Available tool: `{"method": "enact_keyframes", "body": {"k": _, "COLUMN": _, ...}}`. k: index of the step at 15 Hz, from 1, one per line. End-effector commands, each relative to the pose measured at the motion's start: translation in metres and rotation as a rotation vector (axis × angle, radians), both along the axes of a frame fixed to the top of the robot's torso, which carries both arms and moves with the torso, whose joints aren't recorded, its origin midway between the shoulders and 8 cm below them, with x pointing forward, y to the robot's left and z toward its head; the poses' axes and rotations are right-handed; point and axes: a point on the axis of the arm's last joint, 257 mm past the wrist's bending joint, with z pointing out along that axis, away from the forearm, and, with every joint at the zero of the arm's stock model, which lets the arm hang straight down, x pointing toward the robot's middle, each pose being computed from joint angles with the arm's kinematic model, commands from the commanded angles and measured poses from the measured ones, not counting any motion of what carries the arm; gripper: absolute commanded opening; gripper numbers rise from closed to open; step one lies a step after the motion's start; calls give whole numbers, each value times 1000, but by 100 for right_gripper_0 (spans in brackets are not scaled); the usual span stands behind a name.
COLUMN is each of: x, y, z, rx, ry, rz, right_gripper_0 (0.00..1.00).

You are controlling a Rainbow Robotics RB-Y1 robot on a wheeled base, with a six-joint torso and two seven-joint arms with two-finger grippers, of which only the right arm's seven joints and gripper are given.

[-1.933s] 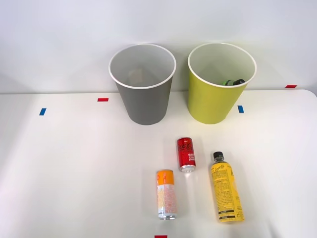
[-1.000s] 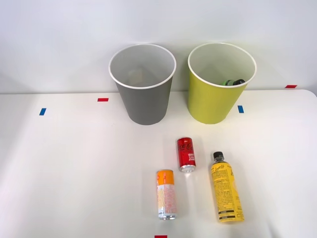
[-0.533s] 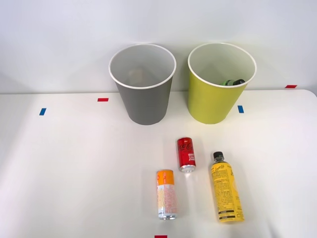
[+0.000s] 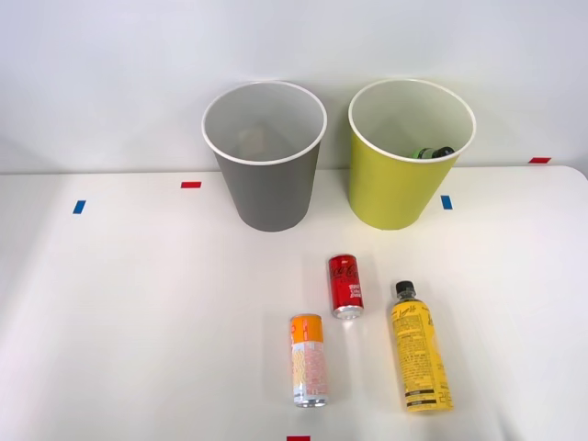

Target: Put cans in the gray bin, plastic bottles in the light green bin

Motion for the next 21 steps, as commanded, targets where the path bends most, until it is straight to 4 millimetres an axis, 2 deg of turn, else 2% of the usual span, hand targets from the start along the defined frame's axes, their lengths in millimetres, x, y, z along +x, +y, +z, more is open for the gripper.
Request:
{"method": "enact_keyframes", "body": {"k": 1, "x": 0, "y": 0, "z": 0, "rx": 0, "ry": 0, "rz": 0, "right_gripper_0": 100}}
{"method": "enact_keyframes", "body": {"k": 21, "x": 0, "y": 0, "z": 0, "rx": 0, "ry": 0, "rz": 0, "right_gripper_0": 100}}
